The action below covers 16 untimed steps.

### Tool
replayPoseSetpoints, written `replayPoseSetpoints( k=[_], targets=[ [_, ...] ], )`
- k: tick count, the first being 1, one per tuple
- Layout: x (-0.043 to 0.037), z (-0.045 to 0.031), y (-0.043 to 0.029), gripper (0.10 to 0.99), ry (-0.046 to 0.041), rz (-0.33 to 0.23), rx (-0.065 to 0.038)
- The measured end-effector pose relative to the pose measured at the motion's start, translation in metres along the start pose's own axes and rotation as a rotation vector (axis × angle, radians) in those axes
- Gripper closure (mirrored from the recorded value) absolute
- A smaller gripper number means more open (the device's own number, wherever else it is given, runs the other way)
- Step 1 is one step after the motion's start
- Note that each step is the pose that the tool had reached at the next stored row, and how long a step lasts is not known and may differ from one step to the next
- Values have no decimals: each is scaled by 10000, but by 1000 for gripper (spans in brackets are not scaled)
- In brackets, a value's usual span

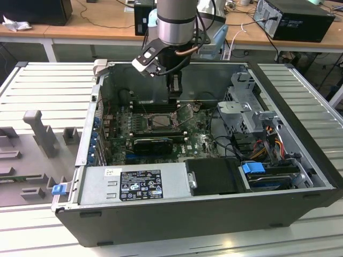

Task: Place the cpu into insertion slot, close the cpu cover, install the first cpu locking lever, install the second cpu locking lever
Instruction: 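Close the cpu cover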

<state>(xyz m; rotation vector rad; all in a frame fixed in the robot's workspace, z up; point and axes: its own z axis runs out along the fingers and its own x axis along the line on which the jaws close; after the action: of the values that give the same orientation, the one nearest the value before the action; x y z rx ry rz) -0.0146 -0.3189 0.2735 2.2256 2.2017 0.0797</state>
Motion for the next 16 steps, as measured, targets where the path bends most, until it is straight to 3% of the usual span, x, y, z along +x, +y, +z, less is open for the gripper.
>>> replayPoseSetpoints(
  k=[16],
  targets=[
    [8, 11, 247, 980, -3, 4, 111]
  ],
)
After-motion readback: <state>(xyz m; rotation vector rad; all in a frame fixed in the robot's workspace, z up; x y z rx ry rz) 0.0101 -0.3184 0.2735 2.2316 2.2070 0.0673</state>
